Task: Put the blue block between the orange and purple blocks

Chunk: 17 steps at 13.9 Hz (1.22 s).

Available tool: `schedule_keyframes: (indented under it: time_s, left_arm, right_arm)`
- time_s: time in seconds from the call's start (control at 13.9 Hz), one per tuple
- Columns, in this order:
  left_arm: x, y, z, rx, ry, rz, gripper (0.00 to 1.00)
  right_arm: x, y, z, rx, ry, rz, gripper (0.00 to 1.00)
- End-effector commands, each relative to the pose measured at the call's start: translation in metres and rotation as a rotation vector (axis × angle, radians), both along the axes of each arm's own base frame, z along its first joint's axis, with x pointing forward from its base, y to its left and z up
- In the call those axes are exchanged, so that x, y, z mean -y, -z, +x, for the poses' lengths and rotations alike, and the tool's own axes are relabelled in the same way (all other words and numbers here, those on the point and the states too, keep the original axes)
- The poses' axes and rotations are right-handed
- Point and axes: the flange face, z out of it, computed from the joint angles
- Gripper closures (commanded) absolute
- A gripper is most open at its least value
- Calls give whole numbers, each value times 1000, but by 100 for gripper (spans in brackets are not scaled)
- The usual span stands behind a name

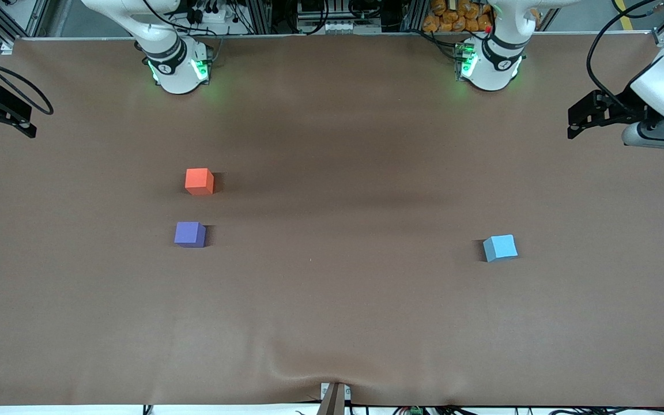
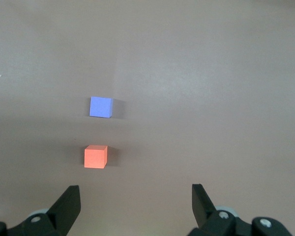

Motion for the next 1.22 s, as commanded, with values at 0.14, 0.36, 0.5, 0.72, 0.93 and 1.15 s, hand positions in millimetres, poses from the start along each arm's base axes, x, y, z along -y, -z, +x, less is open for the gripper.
schedule_keyframes:
  time_s: [0.14,0.36,0.5,0.72,0.93,1.15]
  left_arm:
    - [-2,-5,-3,-5,7,-18,0]
    - [-7,-4,-2,-7,1,-18,0]
    - [-9,-2,-1,-10,-8,-18,0]
    - [-9,1,2,-14,-12,-15,0]
    - [-7,8,7,-22,-7,-7,0]
    - [-4,19,14,-39,-1,-6,0]
  right_arm:
    - [-1,0,-2,-1,4,18,0]
    - [0,0,-2,-1,5,18,0]
    - [-1,0,-2,-1,4,18,0]
    - [1,0,-3,-4,14,62,0]
    - [14,1,-5,-11,43,107,0]
    - [12,1,-5,-14,39,107,0]
